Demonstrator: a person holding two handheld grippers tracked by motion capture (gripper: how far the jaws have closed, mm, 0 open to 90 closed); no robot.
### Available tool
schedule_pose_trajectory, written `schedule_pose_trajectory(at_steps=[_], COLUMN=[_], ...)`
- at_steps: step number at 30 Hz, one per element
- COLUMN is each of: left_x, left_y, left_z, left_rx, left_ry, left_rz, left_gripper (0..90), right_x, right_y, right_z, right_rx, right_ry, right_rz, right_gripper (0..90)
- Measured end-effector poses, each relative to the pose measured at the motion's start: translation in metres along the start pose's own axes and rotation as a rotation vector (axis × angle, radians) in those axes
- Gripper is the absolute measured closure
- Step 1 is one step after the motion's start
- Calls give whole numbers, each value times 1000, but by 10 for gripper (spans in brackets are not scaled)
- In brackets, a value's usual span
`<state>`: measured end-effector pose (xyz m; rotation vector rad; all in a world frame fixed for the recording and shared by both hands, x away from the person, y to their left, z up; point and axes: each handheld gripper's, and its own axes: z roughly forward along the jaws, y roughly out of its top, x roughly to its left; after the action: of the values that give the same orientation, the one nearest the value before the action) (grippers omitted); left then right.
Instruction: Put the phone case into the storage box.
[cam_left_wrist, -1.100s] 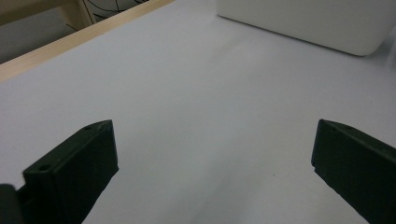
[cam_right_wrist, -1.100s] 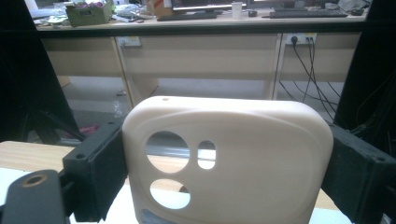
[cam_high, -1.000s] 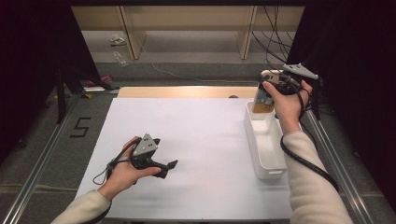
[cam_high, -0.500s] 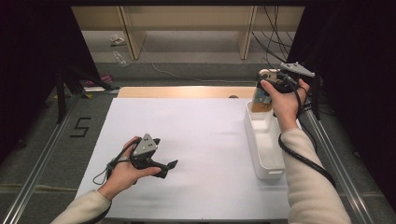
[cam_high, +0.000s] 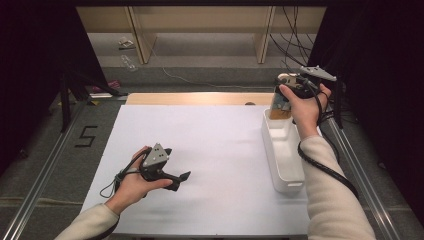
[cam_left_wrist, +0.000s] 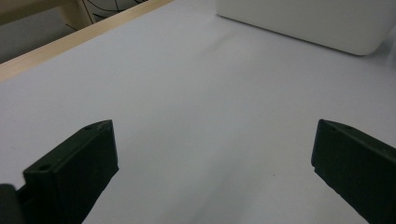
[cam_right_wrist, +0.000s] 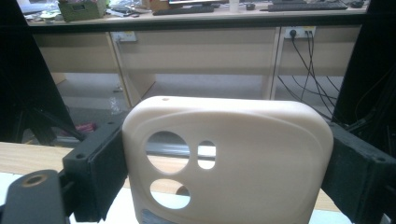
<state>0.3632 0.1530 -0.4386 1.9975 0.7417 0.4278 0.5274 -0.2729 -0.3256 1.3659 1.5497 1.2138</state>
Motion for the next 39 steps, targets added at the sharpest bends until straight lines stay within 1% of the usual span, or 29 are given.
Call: schedule_pose_trajectory(at_steps=[27, 39], left_x=[0, 0], left_y=[0, 0], left_z=[1, 1], left_rx=[-1, -2], left_ry=[-1, -1], left_rz=[-2, -2], left_gripper=[0, 0], right_x=[-6, -5], right_y=[-7, -8], right_z=[17, 20], right_rx=[26, 31], right_ry=[-22, -23], right_rz=[11, 7], right_gripper=[122, 122])
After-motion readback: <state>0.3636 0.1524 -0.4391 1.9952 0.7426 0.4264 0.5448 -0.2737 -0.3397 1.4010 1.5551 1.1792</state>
